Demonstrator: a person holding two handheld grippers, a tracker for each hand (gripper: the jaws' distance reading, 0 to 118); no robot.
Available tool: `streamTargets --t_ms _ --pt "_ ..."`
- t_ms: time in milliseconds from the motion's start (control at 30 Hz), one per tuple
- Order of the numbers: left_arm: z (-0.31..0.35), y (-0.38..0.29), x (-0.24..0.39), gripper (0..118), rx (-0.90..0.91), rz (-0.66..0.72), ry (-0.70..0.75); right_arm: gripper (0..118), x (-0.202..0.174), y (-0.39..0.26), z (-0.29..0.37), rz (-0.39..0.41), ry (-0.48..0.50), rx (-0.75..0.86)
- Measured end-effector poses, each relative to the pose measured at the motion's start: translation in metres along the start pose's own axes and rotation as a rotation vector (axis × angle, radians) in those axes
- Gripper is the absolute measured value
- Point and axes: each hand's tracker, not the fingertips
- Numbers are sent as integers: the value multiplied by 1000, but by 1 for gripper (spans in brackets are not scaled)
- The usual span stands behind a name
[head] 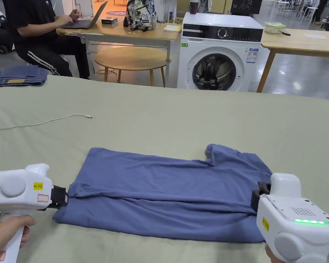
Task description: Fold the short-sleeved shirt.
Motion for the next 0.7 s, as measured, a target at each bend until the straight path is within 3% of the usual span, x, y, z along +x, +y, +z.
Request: streamTargets --t_ms 67,167,233,300,400,500,633,700 --pt "-15 0 -2 59 -53 25 9 0 4 -3 -2 6 -5 -10" --pt "-36 -4 -1 62 -166 24 65 0 9 -6 -2 6 -16 -25" --pt "-39 -8 6 62 -149 -45 86 0 12 -7 -2 7 -21 -31" --pt "-34 -9 17 54 -148 -40 133 0 15 -8 -2 9 -27 -43" --pt "-34 -16 38 19 -146 -148 182 0 20 -8 -3 -3 -29 -62" --pt "-31 -24 52 4 -139 -196 131 0 29 -5 -3 -10 -38 -91" --pt "-26 -26 48 0 -110 -232 145 0 51 4 -6 -23 -51 -184" --pt "-19 -25 38 0 -76 -173 113 16 67 6 -13 -38 -32 -261"
